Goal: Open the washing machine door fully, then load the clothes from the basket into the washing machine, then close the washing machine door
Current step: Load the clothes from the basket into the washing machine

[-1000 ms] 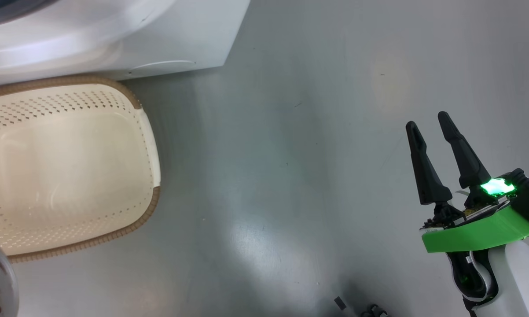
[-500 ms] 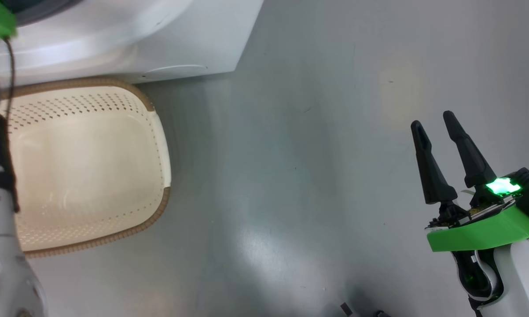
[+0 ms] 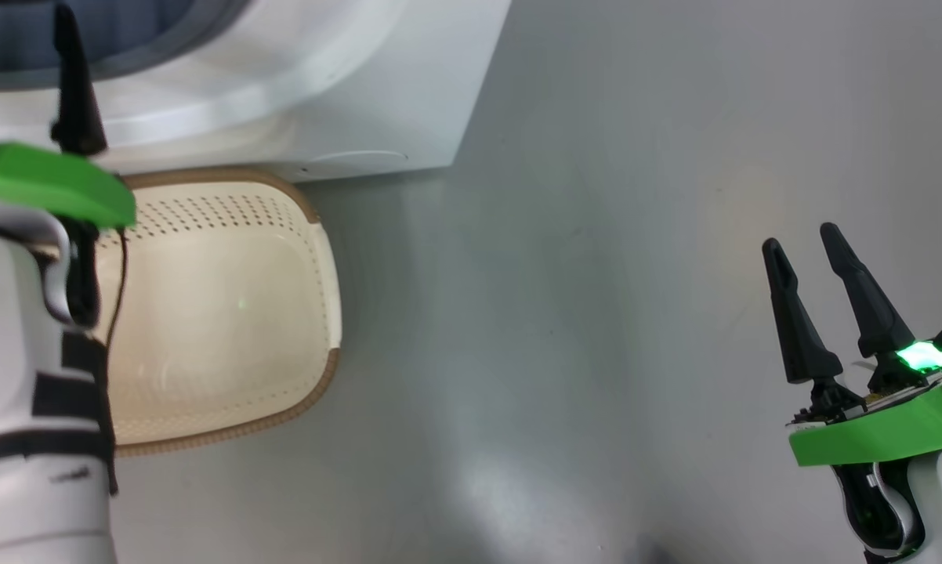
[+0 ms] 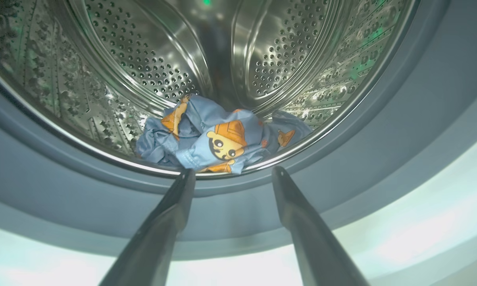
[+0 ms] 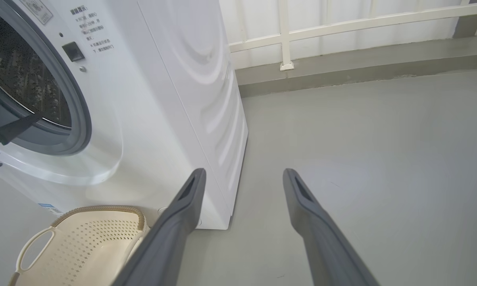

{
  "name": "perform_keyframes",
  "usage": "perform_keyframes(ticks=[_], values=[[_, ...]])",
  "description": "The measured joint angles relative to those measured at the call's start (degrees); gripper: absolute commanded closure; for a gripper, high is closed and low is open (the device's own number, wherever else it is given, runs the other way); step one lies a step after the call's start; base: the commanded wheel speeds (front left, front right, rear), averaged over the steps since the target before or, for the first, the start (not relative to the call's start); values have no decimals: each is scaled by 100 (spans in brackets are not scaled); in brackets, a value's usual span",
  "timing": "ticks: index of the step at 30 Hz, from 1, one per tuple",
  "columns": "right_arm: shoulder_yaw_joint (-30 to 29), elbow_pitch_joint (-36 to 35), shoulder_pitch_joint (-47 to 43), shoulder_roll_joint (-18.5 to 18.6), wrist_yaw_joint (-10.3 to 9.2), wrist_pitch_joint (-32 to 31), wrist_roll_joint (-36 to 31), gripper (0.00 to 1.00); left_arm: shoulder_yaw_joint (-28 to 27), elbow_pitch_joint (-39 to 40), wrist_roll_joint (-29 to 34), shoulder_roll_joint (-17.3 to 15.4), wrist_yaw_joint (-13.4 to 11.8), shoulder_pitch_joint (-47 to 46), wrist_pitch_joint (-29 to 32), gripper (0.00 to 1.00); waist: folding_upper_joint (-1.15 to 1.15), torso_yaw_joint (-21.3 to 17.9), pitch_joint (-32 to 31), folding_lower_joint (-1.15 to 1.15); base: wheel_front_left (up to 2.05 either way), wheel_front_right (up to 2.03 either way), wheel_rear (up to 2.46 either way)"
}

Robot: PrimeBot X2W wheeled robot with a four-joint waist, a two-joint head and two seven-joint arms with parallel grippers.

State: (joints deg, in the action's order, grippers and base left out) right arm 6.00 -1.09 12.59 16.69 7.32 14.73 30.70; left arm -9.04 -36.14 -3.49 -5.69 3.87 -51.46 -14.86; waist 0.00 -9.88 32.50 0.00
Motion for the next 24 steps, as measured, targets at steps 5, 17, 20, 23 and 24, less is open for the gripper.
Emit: perform_keyframes(ticks=[5, 17, 20, 23, 24], values=[[-108, 22, -160, 36, 0, 0, -43, 0, -47, 323, 15, 142, 0, 655, 0, 0, 0, 103, -255, 0, 0, 0, 0], [-152, 146, -840, 144, 0, 0, -81, 0, -81, 1025, 24, 299, 79, 2281, 1, 0, 0, 293, -1077, 0, 0, 0, 0], [-158, 178, -1009, 153, 0, 0, -134, 0, -93, 1158, 24, 305, 99, 2623, 1, 0, 0, 336, -1295, 0, 0, 0, 0], [-179, 192, -1158, 164, 0, 0, -157, 0, -109, 1305, 25, 309, 131, 2944, 4, 0, 0, 379, -1507, 0, 0, 0, 0], [-189, 205, -1206, 168, 0, 0, -157, 0, -108, 1356, 26, 311, 143, 3052, 5, 0, 0, 394, -1575, 0, 0, 0, 0]])
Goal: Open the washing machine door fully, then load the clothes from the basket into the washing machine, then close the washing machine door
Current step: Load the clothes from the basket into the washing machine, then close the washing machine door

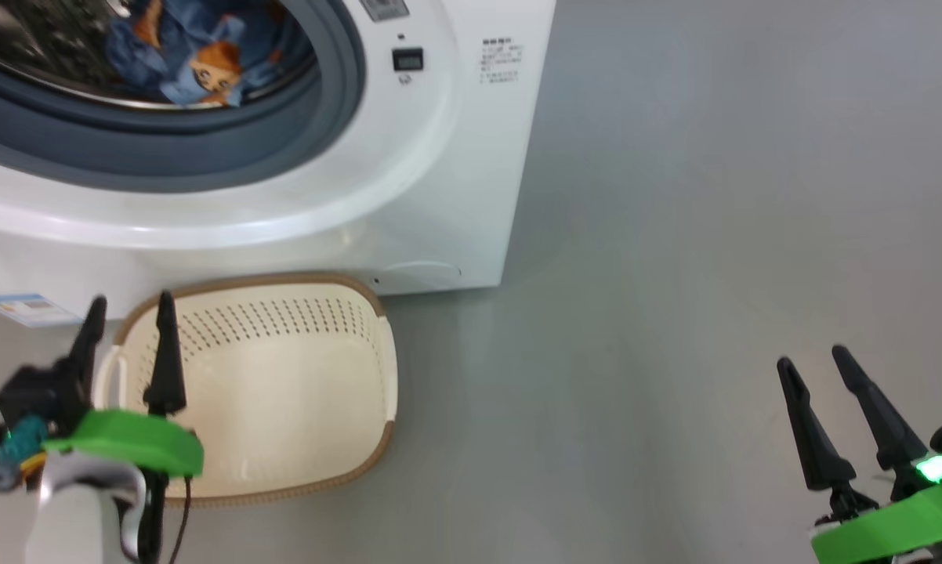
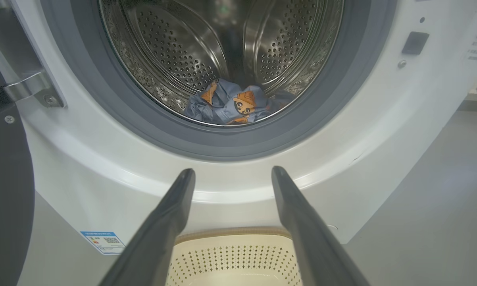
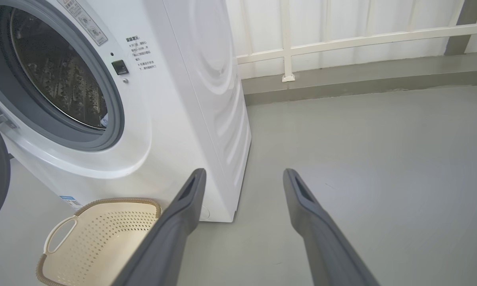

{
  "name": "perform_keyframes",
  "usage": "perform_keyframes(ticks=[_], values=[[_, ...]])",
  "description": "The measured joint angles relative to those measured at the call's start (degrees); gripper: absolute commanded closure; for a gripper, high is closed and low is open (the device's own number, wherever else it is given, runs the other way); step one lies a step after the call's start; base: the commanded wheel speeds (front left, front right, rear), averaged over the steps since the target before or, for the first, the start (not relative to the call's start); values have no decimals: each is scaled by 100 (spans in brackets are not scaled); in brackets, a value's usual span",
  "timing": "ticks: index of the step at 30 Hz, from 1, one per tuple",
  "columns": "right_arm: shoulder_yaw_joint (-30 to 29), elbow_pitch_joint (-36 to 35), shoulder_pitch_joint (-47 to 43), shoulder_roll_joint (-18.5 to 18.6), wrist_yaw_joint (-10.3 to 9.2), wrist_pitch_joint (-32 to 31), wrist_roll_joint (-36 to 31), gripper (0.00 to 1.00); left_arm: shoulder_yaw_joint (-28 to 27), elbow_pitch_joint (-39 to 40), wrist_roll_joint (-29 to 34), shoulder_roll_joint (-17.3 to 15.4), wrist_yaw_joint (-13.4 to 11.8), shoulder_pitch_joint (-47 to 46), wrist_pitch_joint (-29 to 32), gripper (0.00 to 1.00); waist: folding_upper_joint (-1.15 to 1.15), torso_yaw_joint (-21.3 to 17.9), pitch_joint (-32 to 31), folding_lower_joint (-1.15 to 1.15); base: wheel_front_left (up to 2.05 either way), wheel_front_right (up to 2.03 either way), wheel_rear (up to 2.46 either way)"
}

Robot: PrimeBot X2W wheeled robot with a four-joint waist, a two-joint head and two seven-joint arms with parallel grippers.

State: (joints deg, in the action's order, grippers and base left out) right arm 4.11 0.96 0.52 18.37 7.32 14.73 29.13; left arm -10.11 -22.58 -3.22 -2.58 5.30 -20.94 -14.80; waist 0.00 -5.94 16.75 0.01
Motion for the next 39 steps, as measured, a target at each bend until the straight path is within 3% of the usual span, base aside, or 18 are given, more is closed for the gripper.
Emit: perform_keyframes(ticks=[22, 39], values=[[-141, 118, -1023, 140, 0, -1, 11, 0, -7, 915, 81, 24, -1, 2088, 2, 0, 0, 224, -1236, 0, 0, 0, 0], [-275, 54, -1119, 23, 0, -1, -19, 0, -9, 1087, -137, 26, 14, 2211, 2, 0, 0, 300, -1261, -1, 0, 0, 0]])
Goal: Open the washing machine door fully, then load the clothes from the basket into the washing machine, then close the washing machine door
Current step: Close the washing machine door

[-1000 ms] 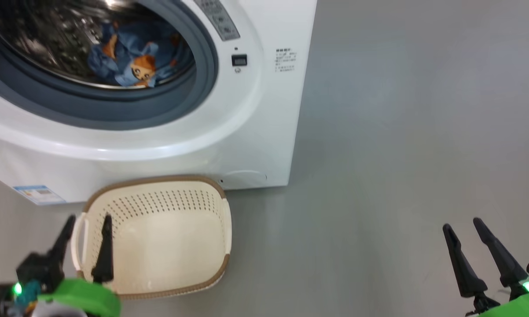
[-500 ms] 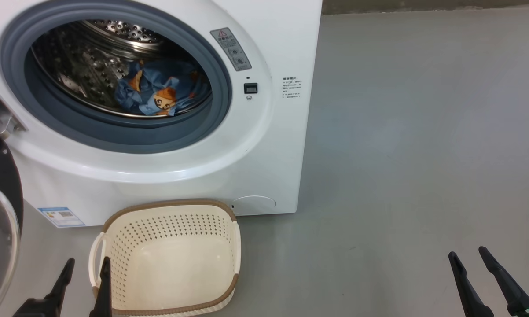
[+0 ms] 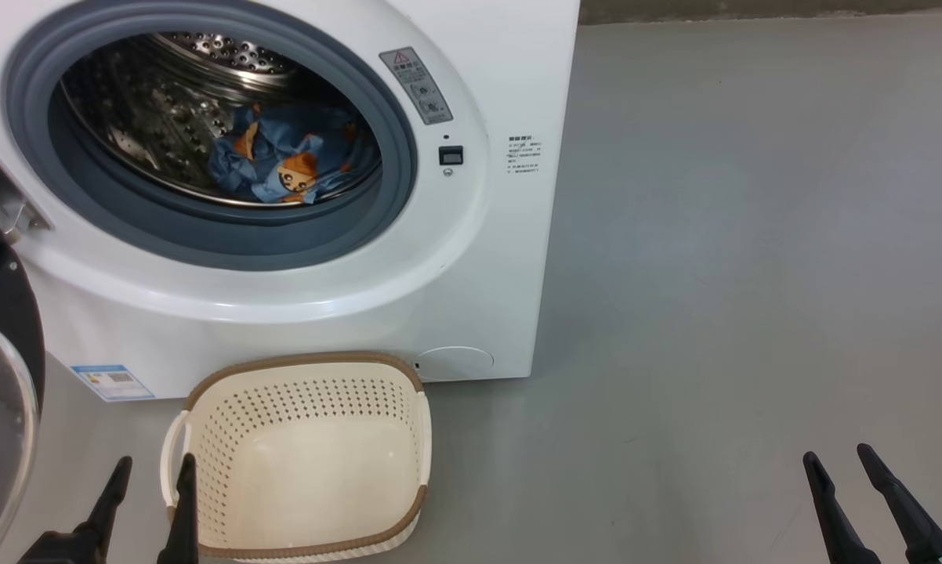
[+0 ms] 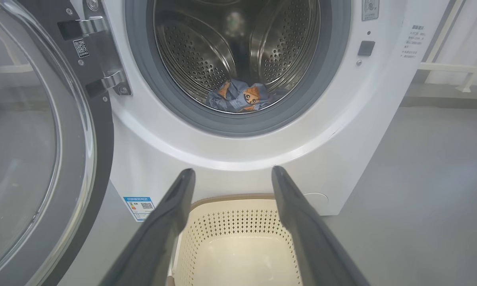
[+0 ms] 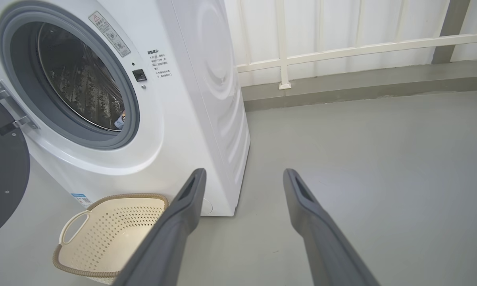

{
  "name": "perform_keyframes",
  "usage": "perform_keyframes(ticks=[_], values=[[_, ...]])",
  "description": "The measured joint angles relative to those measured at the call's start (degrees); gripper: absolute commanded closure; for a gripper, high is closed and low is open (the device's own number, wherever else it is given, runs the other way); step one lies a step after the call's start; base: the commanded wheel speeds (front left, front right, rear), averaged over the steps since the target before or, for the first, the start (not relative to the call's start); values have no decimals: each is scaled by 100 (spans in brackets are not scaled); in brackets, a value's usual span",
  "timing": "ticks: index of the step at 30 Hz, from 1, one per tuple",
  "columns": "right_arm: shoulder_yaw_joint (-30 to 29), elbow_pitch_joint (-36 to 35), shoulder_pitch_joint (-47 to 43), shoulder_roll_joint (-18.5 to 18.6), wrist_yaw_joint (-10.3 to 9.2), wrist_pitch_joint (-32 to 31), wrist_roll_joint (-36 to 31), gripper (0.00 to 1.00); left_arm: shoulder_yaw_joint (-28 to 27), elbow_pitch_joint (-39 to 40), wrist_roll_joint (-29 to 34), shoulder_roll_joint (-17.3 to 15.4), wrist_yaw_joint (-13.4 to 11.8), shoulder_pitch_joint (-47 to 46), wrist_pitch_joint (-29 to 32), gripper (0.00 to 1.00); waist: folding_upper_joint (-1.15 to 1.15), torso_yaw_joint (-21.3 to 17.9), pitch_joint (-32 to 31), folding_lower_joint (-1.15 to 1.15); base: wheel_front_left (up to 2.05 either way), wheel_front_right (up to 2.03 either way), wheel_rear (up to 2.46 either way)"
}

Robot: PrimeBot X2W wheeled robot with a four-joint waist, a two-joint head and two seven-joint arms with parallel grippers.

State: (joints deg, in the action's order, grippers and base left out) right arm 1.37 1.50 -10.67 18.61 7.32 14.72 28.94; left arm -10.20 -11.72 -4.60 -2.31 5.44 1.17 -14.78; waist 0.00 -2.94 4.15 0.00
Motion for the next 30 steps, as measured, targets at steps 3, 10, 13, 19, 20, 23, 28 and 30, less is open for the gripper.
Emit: perform_keyframes(ticks=[3, 10, 13, 19, 20, 23, 28, 30], values=[[-5, -7, 0, -5, 0, 0, -1, 0, 0, 22, -29, 0, 37, 1, 0, 0, 0, 12, -6, 0, -20, 20, 0], [-4, -18, 0, -19, 0, 0, -7, 0, 35, 82, -53, 1, 37, 6, 0, 0, 0, 28, -6, 0, -88, 88, 0], [-4, -18, 1, -19, 0, 0, -7, 0, 43, 89, -77, 1, 37, 6, 0, 0, 0, 30, 6, 0, -140, 140, 0], [-4, -16, 1, -20, 0, 0, -7, 0, 67, 90, -98, 1, 36, 16, 0, 0, 0, 24, 16, 0, -116, 116, 0], [-4, -16, 1, -20, 0, 0, -7, 0, 71, 90, -99, 1, 36, 21, 0, 0, 0, 24, 18, 0, -70, 70, 0], [-3, -16, 2, -27, 0, 0, -7, 0, 96, 90, -99, 1, 36, 26, 0, 0, 0, 27, 18, 0, -43, 43, 0], [-3, -13, 5, -27, 0, 0, -7, 0, 134, 93, -113, 1, 33, 27, 0, 0, 0, 40, 22, 0, -4, 4, 0], [-3, -13, 8, -27, 0, 0, -7, 0, 151, 93, -123, 1, 5, 27, 0, 0, 0, 52, 25, 0, 0, 0, 0]])
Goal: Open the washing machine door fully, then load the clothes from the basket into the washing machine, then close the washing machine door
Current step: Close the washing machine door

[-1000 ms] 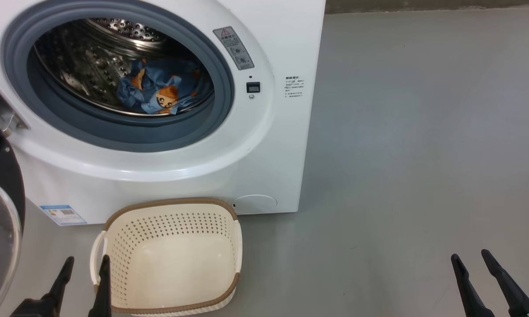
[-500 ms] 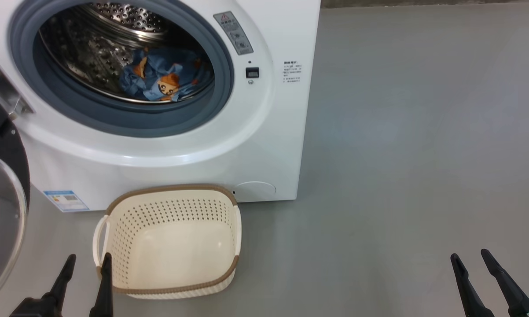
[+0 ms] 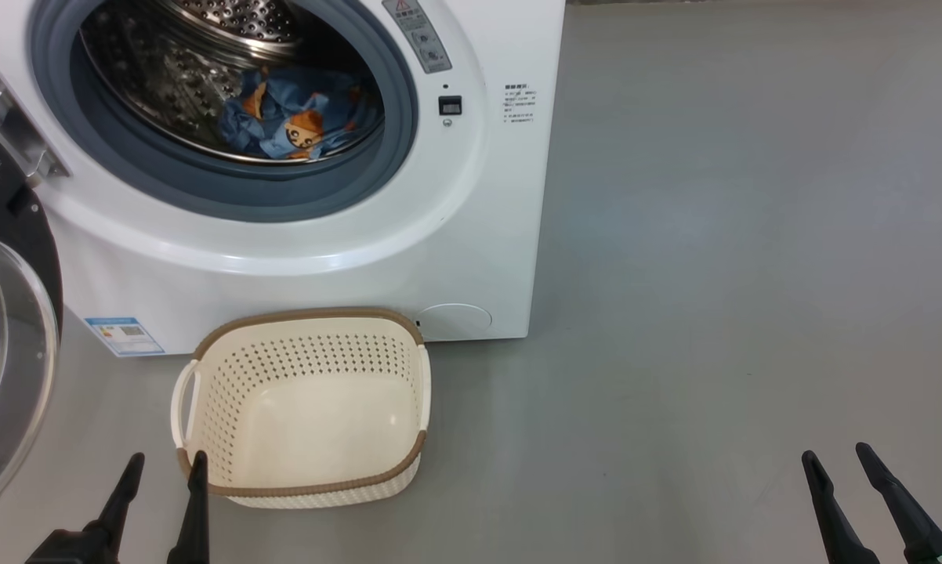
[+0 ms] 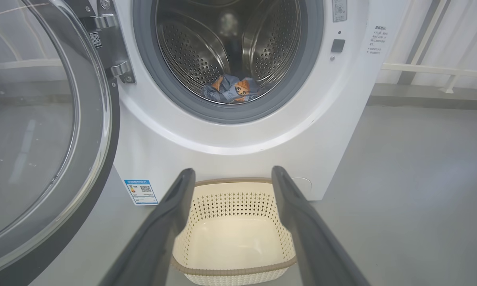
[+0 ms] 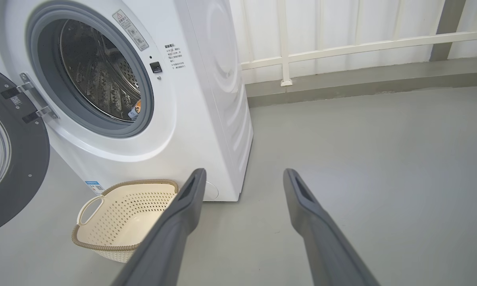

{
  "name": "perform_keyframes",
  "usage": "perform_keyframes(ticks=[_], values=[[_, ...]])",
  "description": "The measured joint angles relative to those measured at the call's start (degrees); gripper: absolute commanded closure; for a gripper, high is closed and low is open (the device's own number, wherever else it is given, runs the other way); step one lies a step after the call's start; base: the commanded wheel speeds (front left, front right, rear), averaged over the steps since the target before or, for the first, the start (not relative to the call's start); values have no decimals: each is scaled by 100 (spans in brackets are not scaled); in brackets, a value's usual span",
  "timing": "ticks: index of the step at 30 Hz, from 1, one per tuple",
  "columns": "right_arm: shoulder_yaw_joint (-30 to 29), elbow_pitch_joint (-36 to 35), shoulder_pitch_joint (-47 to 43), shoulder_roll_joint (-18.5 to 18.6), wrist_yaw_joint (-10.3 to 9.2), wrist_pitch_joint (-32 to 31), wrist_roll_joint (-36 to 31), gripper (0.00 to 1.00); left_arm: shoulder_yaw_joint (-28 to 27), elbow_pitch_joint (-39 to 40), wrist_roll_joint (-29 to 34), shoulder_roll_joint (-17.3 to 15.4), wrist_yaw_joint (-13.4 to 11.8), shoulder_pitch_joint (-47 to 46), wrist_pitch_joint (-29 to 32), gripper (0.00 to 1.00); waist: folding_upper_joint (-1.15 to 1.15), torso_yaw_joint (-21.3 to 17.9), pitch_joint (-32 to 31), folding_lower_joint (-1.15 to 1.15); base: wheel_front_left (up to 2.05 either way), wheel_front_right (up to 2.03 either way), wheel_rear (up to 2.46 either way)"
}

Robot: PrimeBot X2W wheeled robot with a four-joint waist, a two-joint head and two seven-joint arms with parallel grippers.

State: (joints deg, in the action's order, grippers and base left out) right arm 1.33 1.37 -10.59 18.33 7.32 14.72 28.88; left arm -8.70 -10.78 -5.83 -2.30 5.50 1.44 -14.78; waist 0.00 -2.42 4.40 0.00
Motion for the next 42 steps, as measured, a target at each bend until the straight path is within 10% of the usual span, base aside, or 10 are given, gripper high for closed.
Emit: perform_keyframes(ticks=[20, 42], values=[[582, 56, 317, 163, 0, 0, 1, 0, 225, 8, -535, 0, -377, 5, 0, 0, 0, 748, 59, 0, 0, 0, 0], [1485, 399, 762, 355, 1, 0, 55, 0, 467, 121, -1001, -1, -627, 604, 0, 0, 0, 2480, -174, 0, 0, 0, 0]])
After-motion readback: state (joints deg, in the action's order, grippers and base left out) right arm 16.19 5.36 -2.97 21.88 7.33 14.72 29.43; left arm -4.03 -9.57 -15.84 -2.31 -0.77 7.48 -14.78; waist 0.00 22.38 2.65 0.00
